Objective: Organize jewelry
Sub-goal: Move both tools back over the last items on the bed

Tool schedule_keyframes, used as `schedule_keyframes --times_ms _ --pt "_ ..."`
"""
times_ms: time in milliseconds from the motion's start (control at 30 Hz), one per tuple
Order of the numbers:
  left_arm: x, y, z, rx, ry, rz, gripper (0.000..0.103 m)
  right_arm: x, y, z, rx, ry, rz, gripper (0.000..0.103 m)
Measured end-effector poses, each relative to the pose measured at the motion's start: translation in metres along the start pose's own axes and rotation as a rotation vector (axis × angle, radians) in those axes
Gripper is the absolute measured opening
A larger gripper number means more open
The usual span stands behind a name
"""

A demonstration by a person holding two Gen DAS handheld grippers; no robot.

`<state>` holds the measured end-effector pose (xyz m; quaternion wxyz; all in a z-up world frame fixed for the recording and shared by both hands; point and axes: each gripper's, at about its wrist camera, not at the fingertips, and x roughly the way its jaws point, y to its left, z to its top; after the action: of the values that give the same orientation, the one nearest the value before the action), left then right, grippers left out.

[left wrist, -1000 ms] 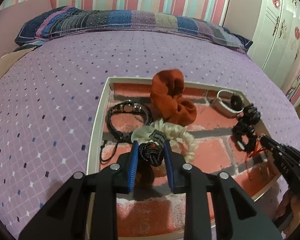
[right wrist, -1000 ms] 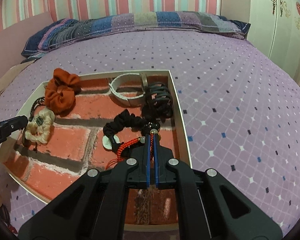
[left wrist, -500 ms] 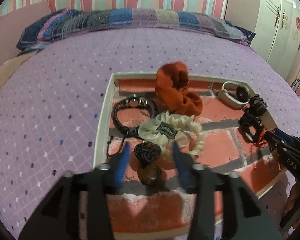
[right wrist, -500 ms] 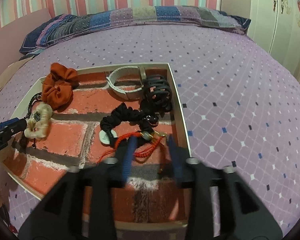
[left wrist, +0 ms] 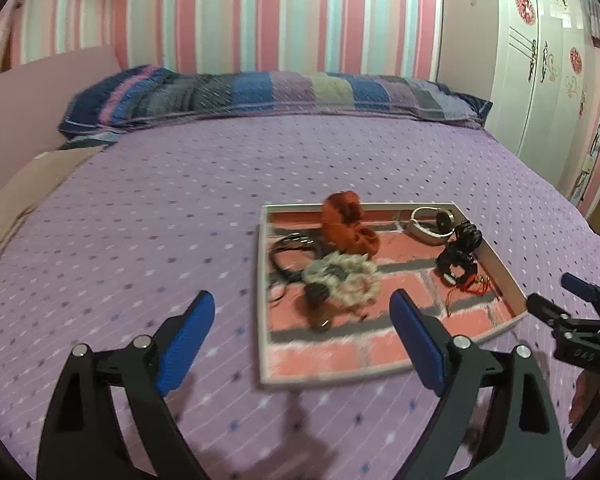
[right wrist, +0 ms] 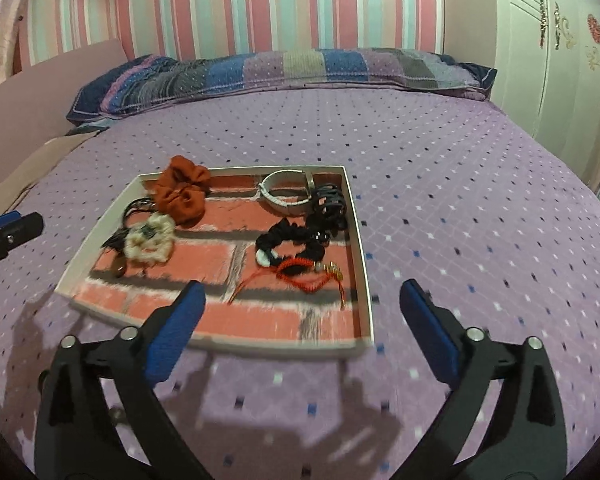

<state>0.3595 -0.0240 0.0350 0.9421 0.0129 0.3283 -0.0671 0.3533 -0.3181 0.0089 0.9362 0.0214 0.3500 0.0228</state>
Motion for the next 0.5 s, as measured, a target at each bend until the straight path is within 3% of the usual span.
schedule_keyframes --times_ms 267,500 --pt "-0.066 0.038 -0.053 -0.058 0.003 0.030 0.093 -0.053 0.008 -0.059 0.052 -0.013 -0.070 0.099" --pt "-0.078 0.054 -0.100 -0.086 0.055 0.027 0.093 -0.071 0.025 -0.092 0.055 0.013 -0.061 0.099"
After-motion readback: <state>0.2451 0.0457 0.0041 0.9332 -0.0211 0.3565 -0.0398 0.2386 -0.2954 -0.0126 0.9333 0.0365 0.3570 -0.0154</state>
